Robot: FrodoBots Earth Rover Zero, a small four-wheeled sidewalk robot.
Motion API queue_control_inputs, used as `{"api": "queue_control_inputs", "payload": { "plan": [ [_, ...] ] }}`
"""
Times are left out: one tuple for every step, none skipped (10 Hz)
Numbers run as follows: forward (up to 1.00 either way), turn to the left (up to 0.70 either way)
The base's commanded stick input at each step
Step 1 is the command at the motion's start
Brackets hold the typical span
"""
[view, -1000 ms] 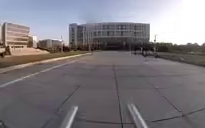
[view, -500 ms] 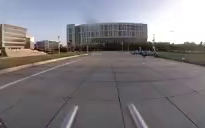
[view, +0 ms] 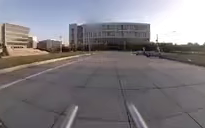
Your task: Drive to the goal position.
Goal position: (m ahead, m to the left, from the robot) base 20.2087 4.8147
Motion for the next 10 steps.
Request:
{"api": "queue_control_inputs", "payload": {
  "plan": [
    [0.7, 0.0],
    [0.7, 0.0],
    [0.7, 0.0],
    [0.7, 0.0],
    [0.7, 0.0],
    [0.7, 0.0],
    [0.7, 0.0],
    [0.7, 0.0],
    [0.7, 0.0],
    [0.7, -0.04]
  ]
}}
